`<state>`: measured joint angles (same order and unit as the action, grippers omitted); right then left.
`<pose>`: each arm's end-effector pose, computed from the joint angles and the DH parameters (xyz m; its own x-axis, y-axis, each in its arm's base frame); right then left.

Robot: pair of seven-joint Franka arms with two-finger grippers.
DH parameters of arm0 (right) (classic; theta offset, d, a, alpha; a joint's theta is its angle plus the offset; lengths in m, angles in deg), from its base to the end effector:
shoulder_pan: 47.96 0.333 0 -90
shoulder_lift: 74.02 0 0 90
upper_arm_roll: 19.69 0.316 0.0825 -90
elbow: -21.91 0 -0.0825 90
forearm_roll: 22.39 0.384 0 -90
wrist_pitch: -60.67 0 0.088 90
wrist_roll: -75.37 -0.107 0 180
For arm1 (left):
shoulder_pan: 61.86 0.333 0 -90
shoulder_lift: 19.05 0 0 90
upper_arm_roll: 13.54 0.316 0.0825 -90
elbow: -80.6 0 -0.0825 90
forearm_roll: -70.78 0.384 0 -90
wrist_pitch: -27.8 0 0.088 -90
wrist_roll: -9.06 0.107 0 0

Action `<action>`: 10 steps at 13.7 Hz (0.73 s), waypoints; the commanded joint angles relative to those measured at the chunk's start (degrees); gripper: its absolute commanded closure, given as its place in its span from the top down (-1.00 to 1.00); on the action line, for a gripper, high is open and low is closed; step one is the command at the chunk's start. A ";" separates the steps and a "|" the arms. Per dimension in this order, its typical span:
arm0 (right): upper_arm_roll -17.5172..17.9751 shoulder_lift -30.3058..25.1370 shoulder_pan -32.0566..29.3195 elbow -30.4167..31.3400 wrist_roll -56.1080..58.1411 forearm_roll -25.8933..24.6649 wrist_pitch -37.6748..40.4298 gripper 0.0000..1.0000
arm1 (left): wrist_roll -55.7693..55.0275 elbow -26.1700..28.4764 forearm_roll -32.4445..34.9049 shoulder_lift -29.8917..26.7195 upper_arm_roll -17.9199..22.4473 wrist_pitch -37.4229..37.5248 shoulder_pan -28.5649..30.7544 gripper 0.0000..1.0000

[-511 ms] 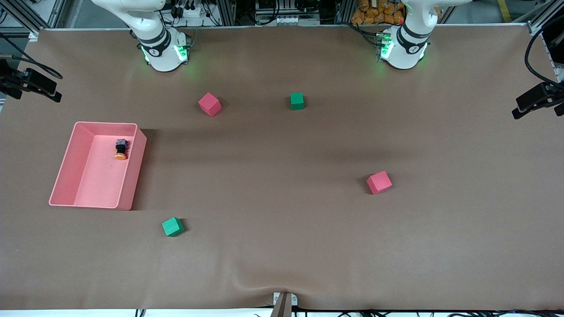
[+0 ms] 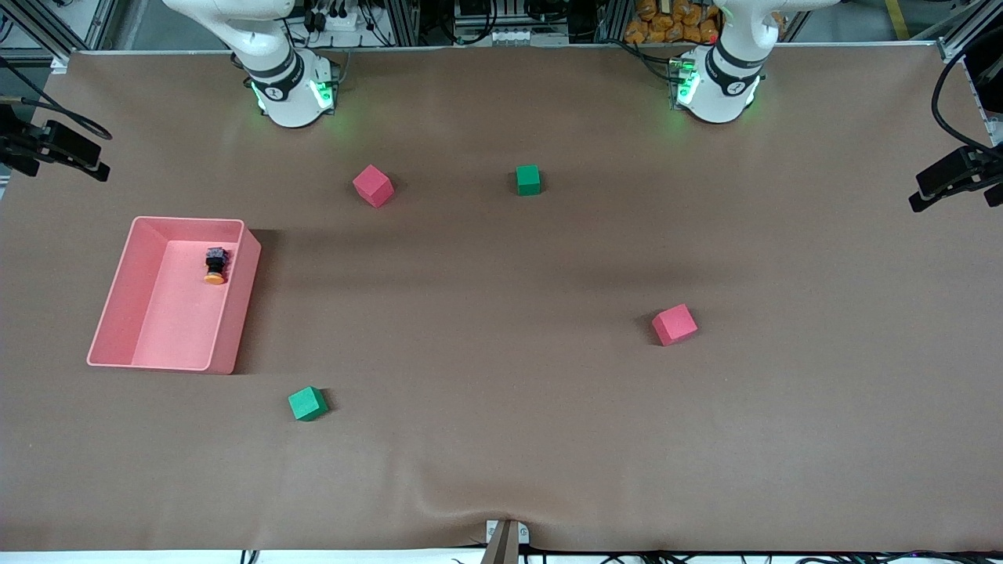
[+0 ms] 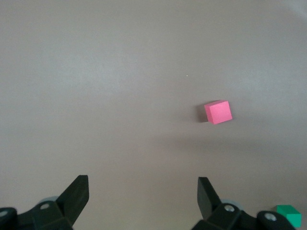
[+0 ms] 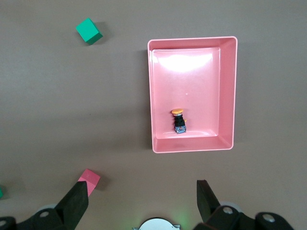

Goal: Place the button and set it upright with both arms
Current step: 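Reach the right gripper toward the button in the pink tray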

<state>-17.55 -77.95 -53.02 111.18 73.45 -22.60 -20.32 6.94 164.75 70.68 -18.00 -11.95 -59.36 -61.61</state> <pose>0.5157 -0.0260 0.6539 0.9935 -0.0851 -0.0756 -0.0847 -0.9964 0.0088 0.5554 0.0175 0.6579 0.9970 0.0689 0.0341 0.0689 -0.9976 0.0025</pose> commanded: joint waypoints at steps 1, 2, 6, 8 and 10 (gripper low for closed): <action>0.32 -1.34 -0.83 1.52 0.78 0.03 -0.14 1.00 | 1.15 -0.39 -1.05 0.01 -0.10 0.67 0.37 1.00; 0.24 -0.99 -0.92 1.52 0.78 0.03 -0.14 1.00 | 1.24 -0.39 -1.05 0.01 -0.10 1.11 0.37 1.00; 0.23 -0.46 -2.23 6.69 0.78 0.03 -0.49 1.00 | 1.24 -0.22 -1.05 0.10 -0.01 1.91 0.37 1.00; 0.23 0.15 -2.58 9.41 0.78 -0.14 -2.41 1.00 | 1.15 -0.22 -1.05 0.09 -0.01 1.91 0.37 1.00; 0.23 0.25 -3.20 13.80 1.39 -1.19 -6.10 1.00 | 1.15 -0.22 -1.05 0.10 -0.01 1.91 0.28 1.00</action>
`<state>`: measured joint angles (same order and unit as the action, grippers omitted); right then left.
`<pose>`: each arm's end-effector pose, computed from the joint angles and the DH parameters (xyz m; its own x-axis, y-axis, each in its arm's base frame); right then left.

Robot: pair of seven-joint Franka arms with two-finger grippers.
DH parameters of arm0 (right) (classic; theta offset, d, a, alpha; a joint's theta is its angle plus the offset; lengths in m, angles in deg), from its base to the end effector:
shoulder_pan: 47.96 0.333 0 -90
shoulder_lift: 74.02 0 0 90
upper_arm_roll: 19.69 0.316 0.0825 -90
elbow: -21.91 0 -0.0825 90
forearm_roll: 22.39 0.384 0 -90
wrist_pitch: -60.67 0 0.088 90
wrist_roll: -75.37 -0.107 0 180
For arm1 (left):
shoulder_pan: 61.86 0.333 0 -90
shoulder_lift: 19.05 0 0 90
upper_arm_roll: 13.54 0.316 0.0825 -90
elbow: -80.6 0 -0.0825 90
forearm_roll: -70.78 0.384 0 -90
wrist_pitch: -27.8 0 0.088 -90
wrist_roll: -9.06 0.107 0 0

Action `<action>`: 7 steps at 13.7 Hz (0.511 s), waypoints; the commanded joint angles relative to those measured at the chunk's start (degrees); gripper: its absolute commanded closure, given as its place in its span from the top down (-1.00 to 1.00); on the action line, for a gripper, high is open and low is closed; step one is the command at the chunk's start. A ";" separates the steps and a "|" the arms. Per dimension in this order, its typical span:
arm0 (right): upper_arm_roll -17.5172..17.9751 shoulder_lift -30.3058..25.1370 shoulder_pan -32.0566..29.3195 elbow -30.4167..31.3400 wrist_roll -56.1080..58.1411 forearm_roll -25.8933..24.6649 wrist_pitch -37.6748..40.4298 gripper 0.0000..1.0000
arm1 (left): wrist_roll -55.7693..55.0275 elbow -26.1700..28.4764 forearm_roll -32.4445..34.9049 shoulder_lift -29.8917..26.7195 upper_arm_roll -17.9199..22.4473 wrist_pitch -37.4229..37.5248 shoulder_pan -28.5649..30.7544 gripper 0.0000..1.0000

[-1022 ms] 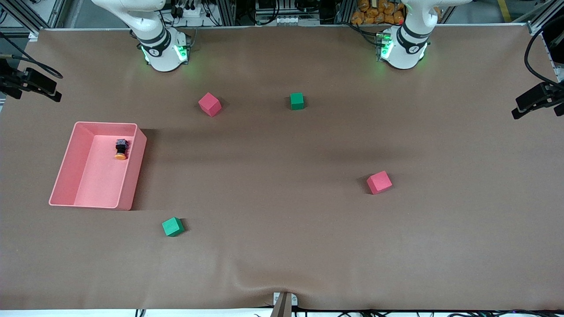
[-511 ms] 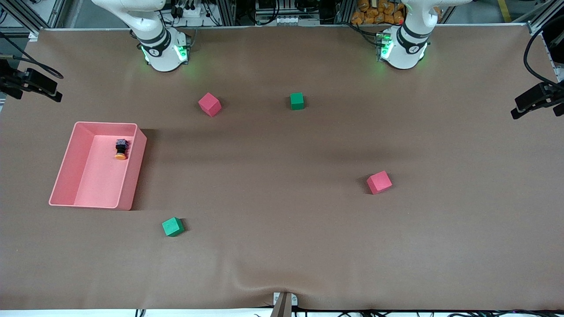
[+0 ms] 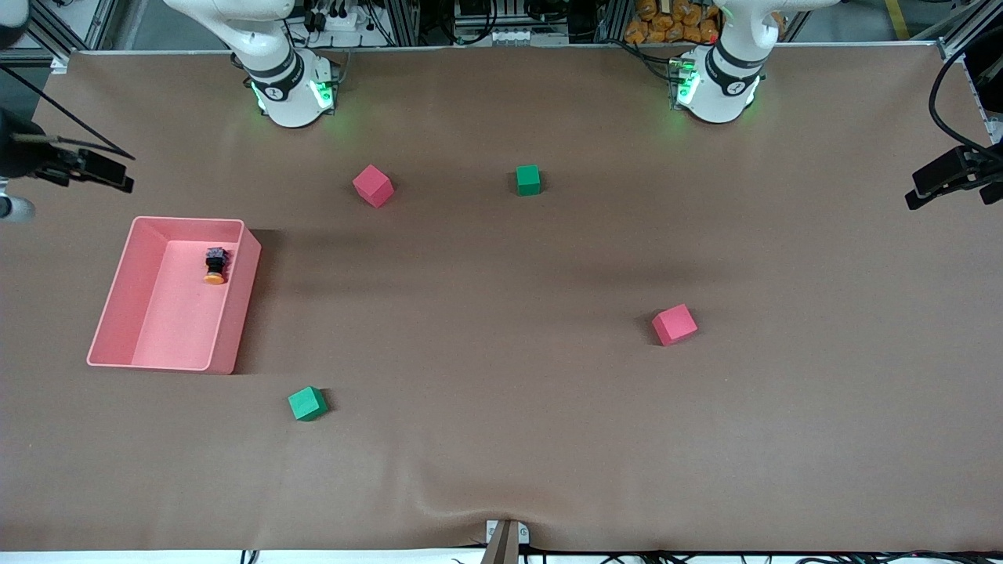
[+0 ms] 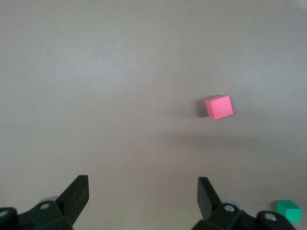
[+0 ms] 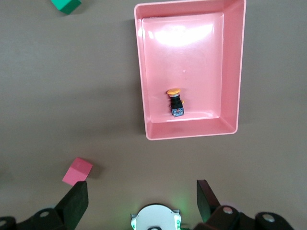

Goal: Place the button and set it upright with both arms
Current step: 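Reach the right gripper toward the button in the pink tray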

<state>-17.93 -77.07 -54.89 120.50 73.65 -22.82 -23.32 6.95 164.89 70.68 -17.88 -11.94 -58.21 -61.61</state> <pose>0.5184 -0.0474 0.5755 0.9725 -0.1193 -0.1999 -0.1187 -0.9928 0.0151 0.5539 0.0175 0.6537 0.9976 0.0689 0.0096 0.0689 -0.9976 0.0015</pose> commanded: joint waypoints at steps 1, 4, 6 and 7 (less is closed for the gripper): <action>0.61 -0.29 -1.77 6.15 2.23 -1.41 -3.46 1.00 | 1.24 -0.35 -1.05 -0.02 -0.02 0.75 0.27 1.00; 0.61 0.15 -3.00 13.88 2.68 -1.42 -8.36 1.00 | 1.33 -0.53 -1.05 -0.02 -0.02 0.75 0.27 1.00; 0.61 0.24 -3.88 18.71 3.56 -1.50 -14.42 1.00 | 1.32 -0.44 -1.05 -0.02 -0.11 0.75 0.36 1.00; 0.52 0.24 -4.75 21.70 5.22 -1.50 -17.76 1.00 | 1.33 -0.44 -1.05 -0.02 -0.11 0.75 0.36 1.00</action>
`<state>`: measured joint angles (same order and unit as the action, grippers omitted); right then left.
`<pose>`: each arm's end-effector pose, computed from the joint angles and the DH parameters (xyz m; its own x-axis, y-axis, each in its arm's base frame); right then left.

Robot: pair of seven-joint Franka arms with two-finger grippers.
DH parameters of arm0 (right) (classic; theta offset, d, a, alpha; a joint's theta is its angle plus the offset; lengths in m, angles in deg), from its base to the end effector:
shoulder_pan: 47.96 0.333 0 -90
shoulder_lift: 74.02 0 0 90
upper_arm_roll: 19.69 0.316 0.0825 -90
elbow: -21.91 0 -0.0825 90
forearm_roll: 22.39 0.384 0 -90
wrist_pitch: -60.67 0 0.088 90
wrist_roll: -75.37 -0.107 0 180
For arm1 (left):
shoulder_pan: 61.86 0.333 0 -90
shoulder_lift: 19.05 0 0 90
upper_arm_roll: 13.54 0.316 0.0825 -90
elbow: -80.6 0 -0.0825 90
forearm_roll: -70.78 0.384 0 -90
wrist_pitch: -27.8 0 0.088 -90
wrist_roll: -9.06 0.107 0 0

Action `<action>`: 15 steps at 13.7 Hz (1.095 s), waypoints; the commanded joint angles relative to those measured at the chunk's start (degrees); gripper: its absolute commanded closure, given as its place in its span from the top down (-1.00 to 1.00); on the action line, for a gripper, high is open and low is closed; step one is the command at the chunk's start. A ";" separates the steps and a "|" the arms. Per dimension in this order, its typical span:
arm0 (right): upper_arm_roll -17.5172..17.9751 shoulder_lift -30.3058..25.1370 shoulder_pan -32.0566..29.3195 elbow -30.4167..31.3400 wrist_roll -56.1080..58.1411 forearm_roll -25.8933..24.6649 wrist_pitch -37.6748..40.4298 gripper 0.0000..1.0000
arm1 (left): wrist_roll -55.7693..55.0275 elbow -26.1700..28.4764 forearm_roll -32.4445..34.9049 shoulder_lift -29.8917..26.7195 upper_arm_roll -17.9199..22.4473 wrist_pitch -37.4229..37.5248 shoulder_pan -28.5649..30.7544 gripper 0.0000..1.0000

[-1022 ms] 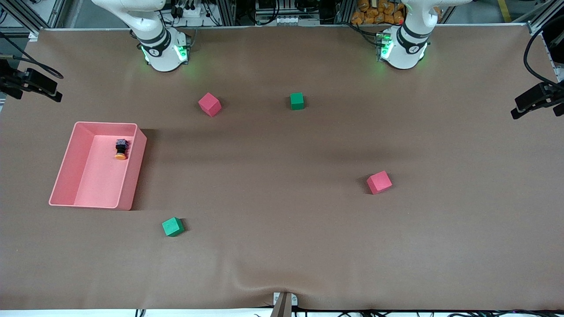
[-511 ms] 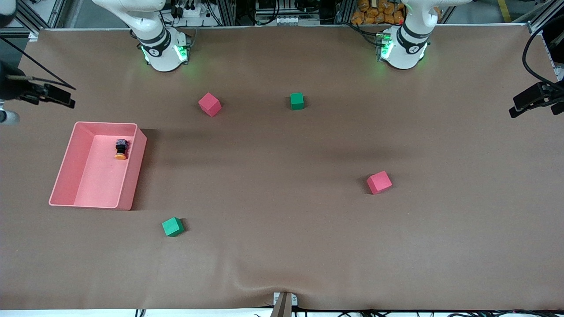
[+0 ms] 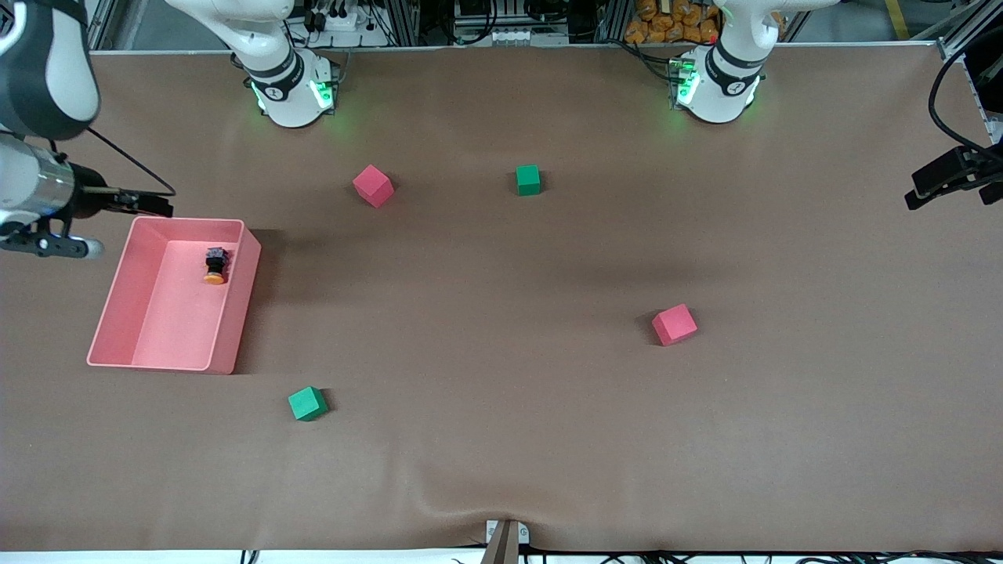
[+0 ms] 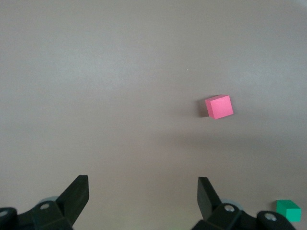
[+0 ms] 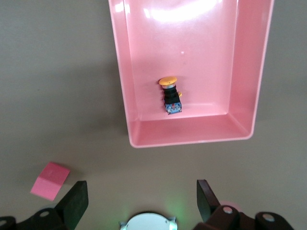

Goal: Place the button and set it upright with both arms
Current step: 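Lower the right gripper into the tray over the yellow button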

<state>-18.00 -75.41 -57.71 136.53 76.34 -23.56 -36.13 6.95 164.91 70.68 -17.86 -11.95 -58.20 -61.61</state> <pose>0.5090 -0.0740 0.4478 0.9521 -0.1155 -0.2832 -0.1161 -0.9931 0.0147 0.5540 0.0174 0.6534 0.9976 0.0688 0.0087 0.0687 -0.9976 0.0015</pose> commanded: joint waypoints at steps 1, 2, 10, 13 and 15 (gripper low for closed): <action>0.68 -1.24 -4.73 7.79 5.59 -0.77 -8.03 1.00 | 1.32 -0.55 -1.05 -0.04 -0.10 0.75 0.28 1.00; 0.69 -0.28 -7.19 9.99 9.27 -0.77 -11.71 1.00 | 1.23 -0.55 -1.05 -0.04 -0.19 0.75 0.28 1.00; 0.77 12.29 -10.20 11.76 15.99 -0.59 -22.12 1.00 | 1.32 -0.55 -1.05 0.05 -0.19 0.66 0.37 1.00; 0.69 12.30 -10.20 14.91 18.36 -0.68 -25.79 1.00 | 1.41 -0.55 -1.05 0.40 -0.19 0.66 0.37 1.00; 0.69 12.30 -10.64 18.25 18.36 -0.68 -30.62 1.00 | 1.41 -0.64 -1.05 0.40 -0.28 0.66 0.28 1.00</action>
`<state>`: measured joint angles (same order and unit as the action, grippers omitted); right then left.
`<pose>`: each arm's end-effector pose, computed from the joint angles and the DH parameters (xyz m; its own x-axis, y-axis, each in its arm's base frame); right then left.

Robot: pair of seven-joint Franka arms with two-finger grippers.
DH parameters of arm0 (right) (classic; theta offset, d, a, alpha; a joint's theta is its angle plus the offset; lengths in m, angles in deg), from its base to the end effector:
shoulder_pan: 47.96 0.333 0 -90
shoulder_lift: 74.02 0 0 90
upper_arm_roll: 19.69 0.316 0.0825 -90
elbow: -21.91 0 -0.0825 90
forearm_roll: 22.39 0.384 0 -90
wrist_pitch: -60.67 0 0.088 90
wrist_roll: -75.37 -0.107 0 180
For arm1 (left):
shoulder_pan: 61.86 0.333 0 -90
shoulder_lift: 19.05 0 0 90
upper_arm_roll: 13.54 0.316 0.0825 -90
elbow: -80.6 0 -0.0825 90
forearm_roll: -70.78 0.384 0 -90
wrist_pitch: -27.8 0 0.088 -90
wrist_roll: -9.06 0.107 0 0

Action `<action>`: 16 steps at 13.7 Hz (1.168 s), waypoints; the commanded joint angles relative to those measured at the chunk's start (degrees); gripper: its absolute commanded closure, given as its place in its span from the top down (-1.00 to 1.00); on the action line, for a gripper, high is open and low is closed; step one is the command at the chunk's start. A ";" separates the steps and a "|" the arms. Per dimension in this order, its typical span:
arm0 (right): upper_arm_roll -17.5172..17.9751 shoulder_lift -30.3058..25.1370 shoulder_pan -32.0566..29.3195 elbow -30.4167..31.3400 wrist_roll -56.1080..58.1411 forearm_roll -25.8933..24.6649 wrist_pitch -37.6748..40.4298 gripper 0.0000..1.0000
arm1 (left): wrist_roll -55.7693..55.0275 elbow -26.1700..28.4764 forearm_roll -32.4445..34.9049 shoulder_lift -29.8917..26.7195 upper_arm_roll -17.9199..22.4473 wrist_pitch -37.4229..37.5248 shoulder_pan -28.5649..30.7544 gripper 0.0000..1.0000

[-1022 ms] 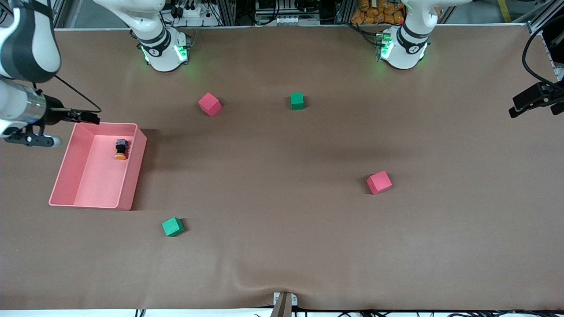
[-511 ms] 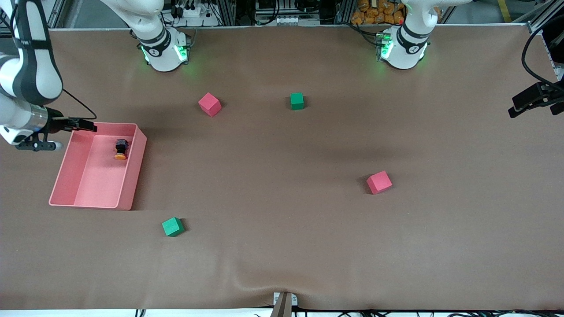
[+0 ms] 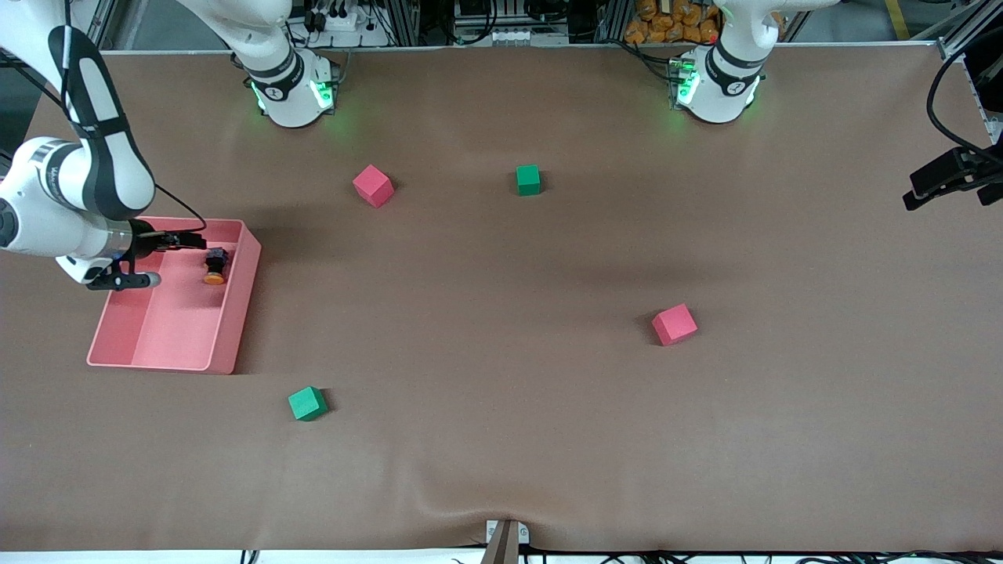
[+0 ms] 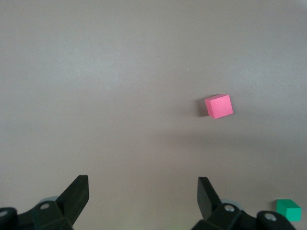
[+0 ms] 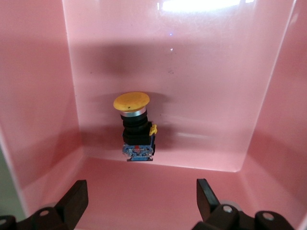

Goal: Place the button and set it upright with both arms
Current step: 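Lower the right gripper into the tray over the yellow button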

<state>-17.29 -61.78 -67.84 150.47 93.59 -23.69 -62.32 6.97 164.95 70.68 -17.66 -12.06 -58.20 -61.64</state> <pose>0.4818 -0.1524 0.2502 0.9555 0.0409 -0.2920 0.0150 -0.9958 -0.0904 0.5552 0.0161 0.6511 0.9978 0.0660 0.0045 0.0660 -0.9978 0.0013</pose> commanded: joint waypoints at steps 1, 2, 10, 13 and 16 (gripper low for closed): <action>-0.02 -1.17 -0.51 5.72 1.11 -0.63 -7.41 1.00 | 1.38 -0.59 -1.04 0.20 -0.17 0.66 0.31 1.00; -0.11 -0.64 -0.69 6.52 1.11 -0.63 -9.27 1.00 | 1.30 -0.50 -1.13 0.29 -0.17 0.66 0.31 1.00; -0.02 4.55 -4.82 6.88 5.33 -0.63 -14.30 1.00 | 1.38 -0.50 -1.04 0.37 -0.17 0.66 0.13 1.00; -0.02 4.55 -4.82 6.88 5.24 -0.63 -13.68 1.00 | 1.47 -0.50 -1.04 0.29 -0.17 0.66 0.22 1.00; 0.06 4.29 -4.56 6.53 4.89 -0.55 -13.68 1.00 | 1.47 -0.32 -1.04 0.29 -0.17 0.75 0.31 1.00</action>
<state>-17.90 -56.87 -71.80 156.59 97.54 -23.69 -75.13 6.98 164.98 70.68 -17.39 -12.19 -58.20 -61.73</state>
